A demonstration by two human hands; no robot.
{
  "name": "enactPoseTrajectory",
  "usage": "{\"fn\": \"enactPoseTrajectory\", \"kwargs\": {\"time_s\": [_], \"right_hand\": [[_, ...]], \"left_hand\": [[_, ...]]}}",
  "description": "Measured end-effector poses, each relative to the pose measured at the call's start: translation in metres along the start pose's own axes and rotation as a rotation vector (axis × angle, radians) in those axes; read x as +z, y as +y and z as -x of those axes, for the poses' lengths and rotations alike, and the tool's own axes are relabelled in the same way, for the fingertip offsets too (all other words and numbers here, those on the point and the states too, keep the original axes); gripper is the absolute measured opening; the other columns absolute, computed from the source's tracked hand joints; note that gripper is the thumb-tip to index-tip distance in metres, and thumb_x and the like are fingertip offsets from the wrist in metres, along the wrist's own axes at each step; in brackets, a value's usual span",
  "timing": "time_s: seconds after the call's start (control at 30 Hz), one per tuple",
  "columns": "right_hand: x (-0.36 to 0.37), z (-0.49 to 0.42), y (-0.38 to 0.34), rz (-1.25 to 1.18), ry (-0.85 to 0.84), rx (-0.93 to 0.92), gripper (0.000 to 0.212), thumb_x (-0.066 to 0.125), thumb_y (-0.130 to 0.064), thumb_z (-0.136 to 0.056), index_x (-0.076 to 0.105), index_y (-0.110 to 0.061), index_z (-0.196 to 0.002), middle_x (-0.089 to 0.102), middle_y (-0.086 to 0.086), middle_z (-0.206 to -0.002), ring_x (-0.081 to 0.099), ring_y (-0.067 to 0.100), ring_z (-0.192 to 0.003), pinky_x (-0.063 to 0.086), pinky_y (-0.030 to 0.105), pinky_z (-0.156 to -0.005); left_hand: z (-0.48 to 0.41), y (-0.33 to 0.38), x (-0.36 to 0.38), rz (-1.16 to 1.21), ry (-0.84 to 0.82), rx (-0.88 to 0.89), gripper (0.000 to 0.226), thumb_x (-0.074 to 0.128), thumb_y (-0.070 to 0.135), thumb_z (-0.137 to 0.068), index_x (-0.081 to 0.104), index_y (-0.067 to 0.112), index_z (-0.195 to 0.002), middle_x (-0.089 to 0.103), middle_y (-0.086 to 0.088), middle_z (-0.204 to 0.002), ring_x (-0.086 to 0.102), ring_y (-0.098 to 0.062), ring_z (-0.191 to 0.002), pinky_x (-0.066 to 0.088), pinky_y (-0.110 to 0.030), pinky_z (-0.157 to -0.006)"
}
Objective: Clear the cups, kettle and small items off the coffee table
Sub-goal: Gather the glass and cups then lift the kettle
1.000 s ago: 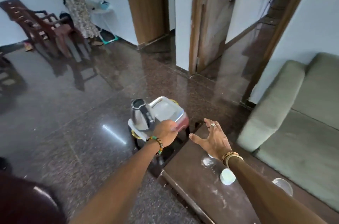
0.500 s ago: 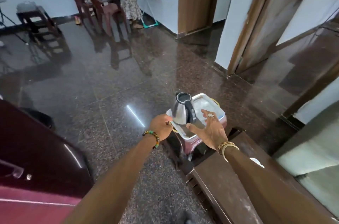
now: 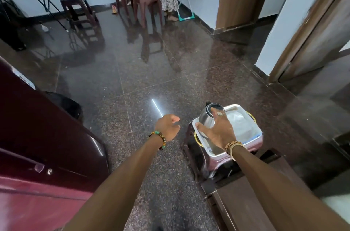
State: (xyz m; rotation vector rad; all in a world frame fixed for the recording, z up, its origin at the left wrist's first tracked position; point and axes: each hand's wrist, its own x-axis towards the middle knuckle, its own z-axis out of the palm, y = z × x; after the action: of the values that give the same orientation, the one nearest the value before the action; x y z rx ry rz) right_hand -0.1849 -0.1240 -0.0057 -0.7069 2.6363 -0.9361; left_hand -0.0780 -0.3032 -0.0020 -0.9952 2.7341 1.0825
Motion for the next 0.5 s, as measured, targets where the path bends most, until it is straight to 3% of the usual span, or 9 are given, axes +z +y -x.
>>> {"fn": "enactPoseTrajectory", "kwargs": {"time_s": [0.17,0.33,0.5], "right_hand": [[0.017,-0.03,0.005,-0.026,0.076,0.066,0.088,0.076,-0.056,-0.076,0.045,-0.01,-0.144,0.051,0.008,-0.143,0.046,0.023,-0.133,0.036,0.039,-0.115],[0.022,-0.046,0.018,-0.01,0.09,0.183,0.092,0.074,-0.06,-0.073,0.042,-0.013,-0.144,0.051,0.008,-0.135,0.05,0.026,-0.124,0.043,0.041,-0.108],[0.021,-0.065,0.028,-0.037,0.165,0.332,0.095,0.061,-0.071,-0.063,0.043,-0.019,-0.14,0.049,0.004,-0.133,0.046,0.024,-0.126,0.04,0.036,-0.107]], "left_hand": [[-0.037,-0.009,0.0,0.004,-0.041,0.007,0.035,0.06,0.019,-0.088,0.063,0.018,-0.123,0.062,0.003,-0.128,0.057,-0.014,-0.12,0.044,-0.026,-0.103],[-0.087,-0.007,0.009,-0.017,-0.127,0.076,0.037,0.06,0.018,-0.087,0.062,0.017,-0.125,0.062,-0.001,-0.13,0.058,-0.016,-0.121,0.044,-0.029,-0.105],[-0.137,0.011,0.02,-0.014,-0.242,0.176,0.036,0.061,0.021,-0.089,0.061,0.017,-0.125,0.063,0.0,-0.129,0.059,-0.013,-0.117,0.039,-0.017,-0.091]]}}
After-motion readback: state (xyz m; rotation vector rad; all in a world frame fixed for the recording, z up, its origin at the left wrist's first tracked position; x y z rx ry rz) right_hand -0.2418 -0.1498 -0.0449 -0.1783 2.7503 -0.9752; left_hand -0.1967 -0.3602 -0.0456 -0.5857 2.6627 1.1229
